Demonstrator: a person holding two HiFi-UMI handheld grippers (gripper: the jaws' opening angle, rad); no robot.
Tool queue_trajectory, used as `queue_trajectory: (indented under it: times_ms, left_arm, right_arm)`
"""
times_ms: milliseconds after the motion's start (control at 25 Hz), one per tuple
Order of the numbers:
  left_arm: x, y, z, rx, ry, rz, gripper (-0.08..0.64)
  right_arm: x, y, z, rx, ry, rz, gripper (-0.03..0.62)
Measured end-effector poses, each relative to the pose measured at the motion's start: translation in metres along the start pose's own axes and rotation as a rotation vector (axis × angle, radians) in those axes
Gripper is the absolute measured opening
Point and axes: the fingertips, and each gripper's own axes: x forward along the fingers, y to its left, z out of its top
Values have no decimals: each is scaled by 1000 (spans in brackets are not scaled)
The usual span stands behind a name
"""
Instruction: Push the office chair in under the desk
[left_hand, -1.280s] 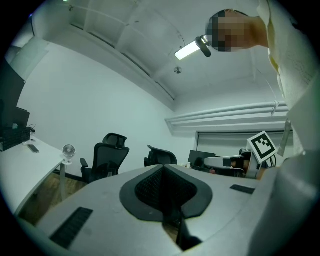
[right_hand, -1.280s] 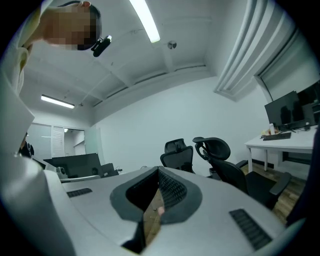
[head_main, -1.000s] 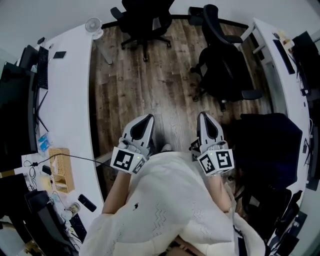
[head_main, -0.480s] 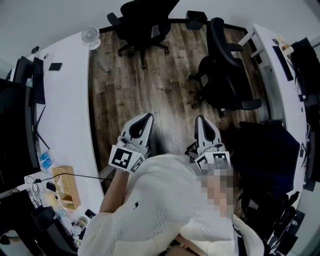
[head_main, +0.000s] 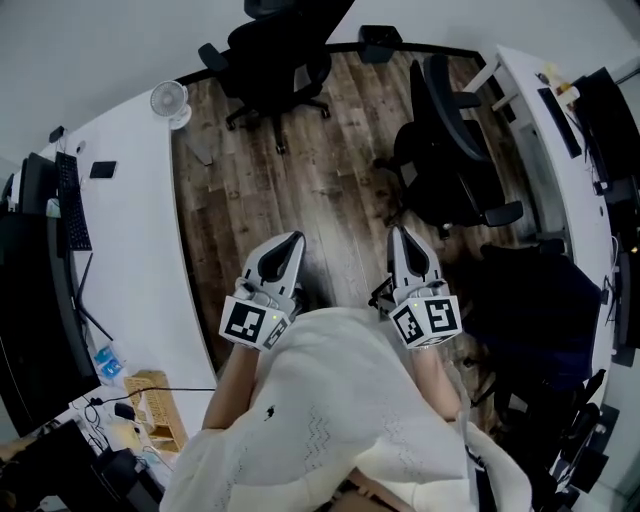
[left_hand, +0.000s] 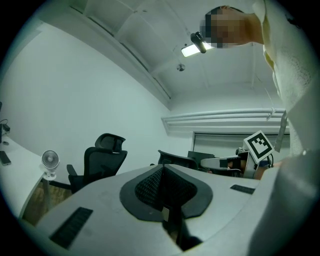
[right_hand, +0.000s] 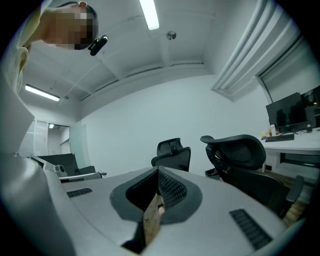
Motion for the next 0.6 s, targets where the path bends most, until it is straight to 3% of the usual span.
queue_trajectory:
  times_ms: [360,600]
  left_arm:
    - [11,70,13,-14,-14,-8,14]
    - [18,94,12,-21,-1,-40,14]
  right_arm:
    - [58,23,-4,-5,2,-15,2]
    - [81,32,-11,-2,25,-43,2]
